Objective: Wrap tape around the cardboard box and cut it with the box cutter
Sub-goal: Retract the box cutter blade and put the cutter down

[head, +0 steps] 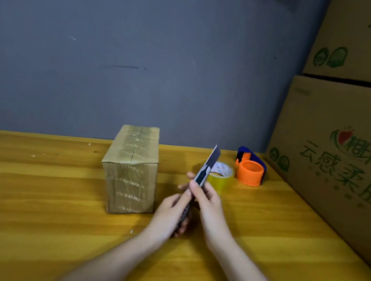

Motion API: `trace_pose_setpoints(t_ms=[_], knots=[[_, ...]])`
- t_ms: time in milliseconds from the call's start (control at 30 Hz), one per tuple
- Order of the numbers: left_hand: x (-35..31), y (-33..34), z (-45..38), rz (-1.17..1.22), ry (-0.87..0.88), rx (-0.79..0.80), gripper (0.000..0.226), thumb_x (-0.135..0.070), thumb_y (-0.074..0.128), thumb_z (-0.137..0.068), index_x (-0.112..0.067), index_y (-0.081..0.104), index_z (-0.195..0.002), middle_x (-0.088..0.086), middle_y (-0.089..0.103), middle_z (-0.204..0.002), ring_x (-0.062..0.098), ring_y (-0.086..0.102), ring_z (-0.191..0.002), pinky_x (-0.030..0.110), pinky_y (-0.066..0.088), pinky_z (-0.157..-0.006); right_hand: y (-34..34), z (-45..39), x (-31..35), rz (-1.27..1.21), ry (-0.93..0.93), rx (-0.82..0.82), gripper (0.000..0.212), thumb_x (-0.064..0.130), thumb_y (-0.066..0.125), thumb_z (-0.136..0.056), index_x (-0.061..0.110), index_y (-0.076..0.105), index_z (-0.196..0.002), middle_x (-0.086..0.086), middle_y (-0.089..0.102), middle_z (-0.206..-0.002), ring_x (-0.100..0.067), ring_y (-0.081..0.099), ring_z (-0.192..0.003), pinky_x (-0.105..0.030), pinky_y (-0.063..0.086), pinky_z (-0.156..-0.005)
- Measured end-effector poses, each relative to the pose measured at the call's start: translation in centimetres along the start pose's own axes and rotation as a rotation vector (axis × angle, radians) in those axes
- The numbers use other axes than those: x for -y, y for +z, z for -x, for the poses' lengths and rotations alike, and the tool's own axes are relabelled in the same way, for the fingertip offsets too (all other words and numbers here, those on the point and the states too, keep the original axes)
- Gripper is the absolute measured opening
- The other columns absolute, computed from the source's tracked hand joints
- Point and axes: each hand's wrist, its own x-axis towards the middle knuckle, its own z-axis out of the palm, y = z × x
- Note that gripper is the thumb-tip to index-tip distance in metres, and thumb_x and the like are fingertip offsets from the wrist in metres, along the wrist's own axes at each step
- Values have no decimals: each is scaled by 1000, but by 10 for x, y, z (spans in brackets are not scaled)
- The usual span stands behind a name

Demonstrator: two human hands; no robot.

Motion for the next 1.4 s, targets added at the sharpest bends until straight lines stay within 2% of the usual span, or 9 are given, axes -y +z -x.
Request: trace_pose_setpoints(t_ms=[67, 267, 467, 667, 867, 1000, 1200, 1300, 1400], knots=[[3, -1, 0, -3, 16, 5, 37, -36, 40, -97, -14, 50, -69, 4, 44, -45, 15, 41, -33, 17, 28, -34, 0, 5, -2, -2, 13, 34, 17, 21, 50, -95, 18, 66, -93, -4, 73, -87, -17, 67, -71, -28, 55, -53], [-5, -5, -4, 56, -161, 217, 47, -50, 41, -91, -10, 60, -76, 5, 63, -52, 18, 63, -43, 23, 49, -42, -8, 3, -1, -32, -24, 48, 21, 16, 46, -96, 3, 63, -94, -7, 75, -78, -14, 70, -72, -21, 56, -63], [-6, -6, 2, -1, -161, 272, 38, -42, 37, -96, -12, 52, -80, -1, 51, -46, 13, 51, -38, 17, 40, -41, -9, 4, -2, -19, 41, 23, 23, 22, 46, -97, 8, 64, -94, -14, 75, -88, -11, 57, -44, -19, 44, -39], [-5, -3, 4, 26, -152, 279, 32, -37, 36, -98, -13, 51, -83, -4, 48, -50, 12, 55, -46, 23, 51, -51, -6, 5, -4, 30, 49, -7, 21, 21, 44, -98, 8, 60, -102, -8, 72, -82, -13, 50, -36, -17, 38, -30], [-9, -5, 6, 61, -266, 312, 44, -46, 41, -95, -9, 60, -110, 8, 67, -80, 18, 69, -69, 33, 58, -72, -8, 1, -4, 43, -59, -3, 16, 13, 43, -98, 10, 54, -109, -2, 69, -69, -11, 64, -69, -21, 52, -69], [-9, -8, 6, 64, -311, 361, 47, -53, 43, -91, -11, 64, -97, 7, 69, -73, 20, 71, -69, 31, 59, -62, -12, 2, 2, 44, -91, -1, 17, 11, 42, -98, 7, 53, -111, -6, 67, -72, -8, 63, -68, -18, 52, -69], [-8, -7, 8, -36, -273, 402, 48, -60, 31, -91, -16, 51, -89, 2, 57, -61, 14, 58, -43, 20, 48, -41, -12, 2, 0, 71, -117, -8, 13, 13, 43, -98, 12, 54, -103, -1, 69, -68, -5, 61, -60, -18, 46, -54], [-4, -6, 6, -33, -190, 349, 41, -54, 33, -94, -17, 50, -85, -1, 51, -55, 8, 38, -33, 13, 24, -38, -14, -1, -2, 64, -130, 15, 14, 11, 43, -98, 12, 54, -107, -1, 72, -68, -6, 65, -66, -17, 51, -60], [0, -3, 4, 32, -153, 335, 33, -44, 33, -98, -19, 48, -82, 1, 48, -57, 6, 29, -32, 11, 16, -41, -14, -3, -3, 0, -106, 55, 21, 6, 43, -97, 11, 49, -117, -6, 72, -80, -10, 70, -75, -19, 55, -67]])
